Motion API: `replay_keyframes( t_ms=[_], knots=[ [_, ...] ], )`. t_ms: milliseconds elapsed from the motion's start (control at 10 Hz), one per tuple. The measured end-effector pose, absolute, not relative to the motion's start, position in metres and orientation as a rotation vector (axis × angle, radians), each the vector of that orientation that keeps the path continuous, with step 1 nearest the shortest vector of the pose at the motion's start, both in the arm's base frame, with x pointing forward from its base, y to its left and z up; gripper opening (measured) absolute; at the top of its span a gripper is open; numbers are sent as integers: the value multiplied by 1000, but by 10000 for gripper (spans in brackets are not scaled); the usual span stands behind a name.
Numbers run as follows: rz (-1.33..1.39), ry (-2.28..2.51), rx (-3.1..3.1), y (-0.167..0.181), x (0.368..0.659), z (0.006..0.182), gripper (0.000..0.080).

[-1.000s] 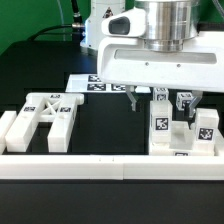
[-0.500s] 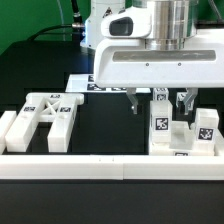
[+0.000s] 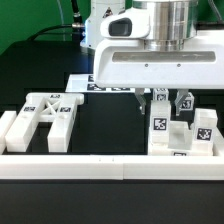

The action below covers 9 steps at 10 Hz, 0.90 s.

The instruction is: Assemble chair

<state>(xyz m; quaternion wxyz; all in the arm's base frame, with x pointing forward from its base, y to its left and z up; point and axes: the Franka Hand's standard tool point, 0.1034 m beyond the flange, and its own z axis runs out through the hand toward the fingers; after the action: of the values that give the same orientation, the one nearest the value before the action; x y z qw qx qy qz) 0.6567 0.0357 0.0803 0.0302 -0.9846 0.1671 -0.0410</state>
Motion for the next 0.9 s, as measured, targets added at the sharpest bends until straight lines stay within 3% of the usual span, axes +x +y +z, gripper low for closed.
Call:
replay_keyframes(
  t_ms=[900],
  knots=[
    [-30,1848,-2358,37,658,79,291]
  ],
)
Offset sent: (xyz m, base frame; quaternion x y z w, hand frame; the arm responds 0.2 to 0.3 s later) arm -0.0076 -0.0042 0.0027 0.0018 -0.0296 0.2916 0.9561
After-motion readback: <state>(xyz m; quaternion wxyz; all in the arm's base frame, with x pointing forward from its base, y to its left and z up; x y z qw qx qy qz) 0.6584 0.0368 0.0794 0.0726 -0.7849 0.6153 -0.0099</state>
